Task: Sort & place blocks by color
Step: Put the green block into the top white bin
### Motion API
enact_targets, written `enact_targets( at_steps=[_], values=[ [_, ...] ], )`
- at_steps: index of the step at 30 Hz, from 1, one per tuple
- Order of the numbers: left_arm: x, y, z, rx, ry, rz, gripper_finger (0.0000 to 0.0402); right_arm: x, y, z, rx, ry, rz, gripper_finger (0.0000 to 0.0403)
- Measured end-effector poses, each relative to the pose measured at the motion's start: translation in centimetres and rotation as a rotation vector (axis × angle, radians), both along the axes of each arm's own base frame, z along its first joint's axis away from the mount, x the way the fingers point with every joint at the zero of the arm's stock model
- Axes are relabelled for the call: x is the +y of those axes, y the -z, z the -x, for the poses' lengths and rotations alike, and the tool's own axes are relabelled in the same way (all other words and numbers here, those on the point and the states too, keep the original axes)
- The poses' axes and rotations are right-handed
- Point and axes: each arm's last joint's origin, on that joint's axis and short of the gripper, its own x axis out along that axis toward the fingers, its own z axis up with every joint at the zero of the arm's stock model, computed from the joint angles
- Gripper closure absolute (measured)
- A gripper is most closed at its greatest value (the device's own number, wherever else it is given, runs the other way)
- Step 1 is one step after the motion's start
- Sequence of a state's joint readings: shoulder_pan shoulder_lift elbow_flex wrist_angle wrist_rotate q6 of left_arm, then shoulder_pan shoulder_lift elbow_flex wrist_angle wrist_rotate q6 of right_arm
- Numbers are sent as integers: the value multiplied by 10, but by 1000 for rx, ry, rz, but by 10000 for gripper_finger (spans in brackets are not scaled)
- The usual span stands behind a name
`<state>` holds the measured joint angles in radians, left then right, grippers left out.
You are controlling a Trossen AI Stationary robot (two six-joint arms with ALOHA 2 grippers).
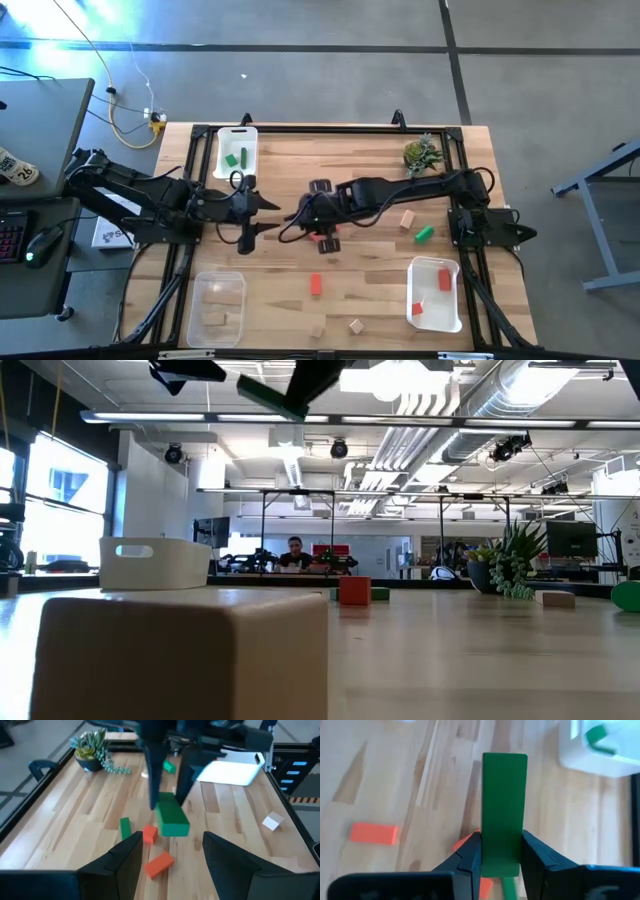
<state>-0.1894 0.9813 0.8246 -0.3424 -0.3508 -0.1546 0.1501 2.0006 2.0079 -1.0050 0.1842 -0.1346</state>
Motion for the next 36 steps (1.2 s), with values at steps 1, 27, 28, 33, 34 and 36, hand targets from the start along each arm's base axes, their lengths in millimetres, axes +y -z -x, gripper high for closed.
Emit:
enact_targets(
  at_steps=[1, 27, 28, 33, 34, 36],
  values=[
    [0, -1, 0, -6, 1, 0, 209, 0, -4, 0, -14, -3, 4, 326],
    [2, -10, -4, -116, -67, -39, 209, -2, -33, -8, -191, 1, 4, 325],
    [2, -10, -4, -116, -69, -40, 209, -2, -34, -8, -193, 2, 4, 325],
    [2, -10, -4, -109, -62, -64, 224, -6, -34, -9, -203, 13, 1, 325],
    [2, -10, -4, -109, -62, -65, 233, -6, -34, -10, -204, 13, 1, 325],
    [2, -10, -4, -107, -60, -70, 252, -7, -34, -10, -206, 16, 1, 325]
  ],
)
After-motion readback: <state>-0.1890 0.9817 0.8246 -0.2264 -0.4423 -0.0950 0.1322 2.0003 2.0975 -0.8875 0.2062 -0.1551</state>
